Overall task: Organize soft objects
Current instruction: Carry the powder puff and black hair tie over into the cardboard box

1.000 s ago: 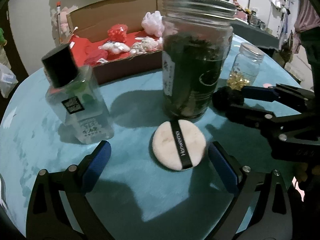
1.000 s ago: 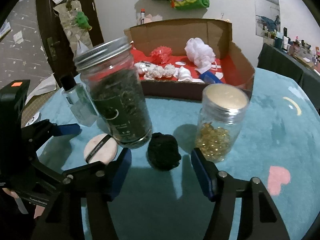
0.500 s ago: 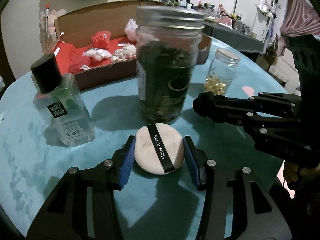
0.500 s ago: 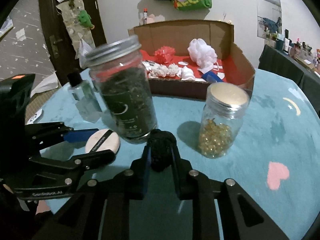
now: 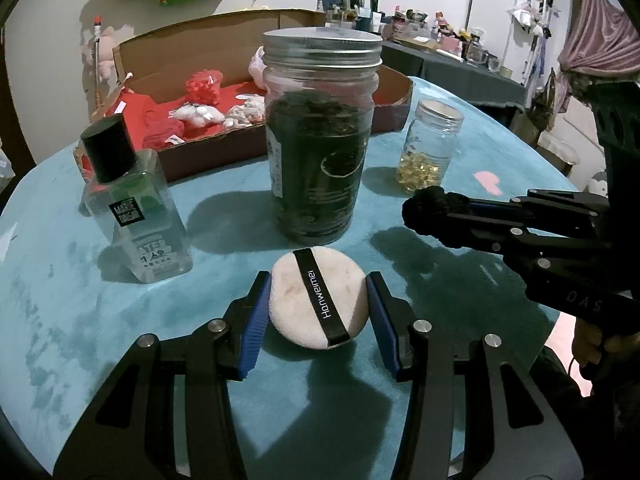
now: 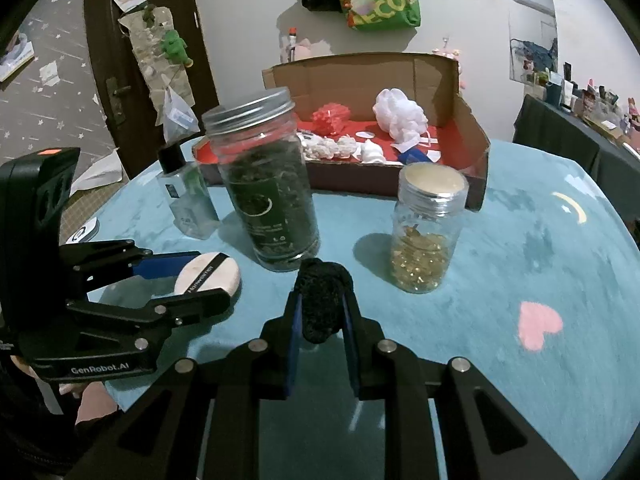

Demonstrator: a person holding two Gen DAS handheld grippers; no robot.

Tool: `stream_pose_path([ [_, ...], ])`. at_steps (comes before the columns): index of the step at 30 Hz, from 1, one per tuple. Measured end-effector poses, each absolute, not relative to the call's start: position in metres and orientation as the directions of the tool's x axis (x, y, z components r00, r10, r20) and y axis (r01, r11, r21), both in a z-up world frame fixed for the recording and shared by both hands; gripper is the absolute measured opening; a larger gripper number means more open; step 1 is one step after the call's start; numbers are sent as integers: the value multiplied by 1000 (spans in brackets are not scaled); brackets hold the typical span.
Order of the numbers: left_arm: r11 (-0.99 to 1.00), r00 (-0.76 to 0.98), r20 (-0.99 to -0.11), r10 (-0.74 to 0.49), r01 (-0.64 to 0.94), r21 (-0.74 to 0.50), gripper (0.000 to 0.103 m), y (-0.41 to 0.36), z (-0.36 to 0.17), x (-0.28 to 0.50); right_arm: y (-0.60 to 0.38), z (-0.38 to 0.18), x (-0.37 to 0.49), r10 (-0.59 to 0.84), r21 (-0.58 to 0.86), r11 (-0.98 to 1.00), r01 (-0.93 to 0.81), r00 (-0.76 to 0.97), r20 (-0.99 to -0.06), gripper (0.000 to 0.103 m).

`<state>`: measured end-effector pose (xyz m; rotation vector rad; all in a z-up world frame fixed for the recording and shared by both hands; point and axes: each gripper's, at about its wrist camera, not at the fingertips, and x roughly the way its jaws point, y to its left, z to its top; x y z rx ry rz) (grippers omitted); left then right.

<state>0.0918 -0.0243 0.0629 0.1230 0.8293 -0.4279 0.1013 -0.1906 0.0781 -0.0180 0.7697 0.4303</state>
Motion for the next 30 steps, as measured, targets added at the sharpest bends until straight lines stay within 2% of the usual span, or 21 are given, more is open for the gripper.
stream_pose_path([
  [10,930,614,-736,-284,364,-55,45,0,67,92,-206,77,100,352,143,924,-354,642,-682,21],
  [30,990,619,-779,-100,143,-13,45,100,60,129,-279,83,124,238,147,971,-190,667,-707,21],
])
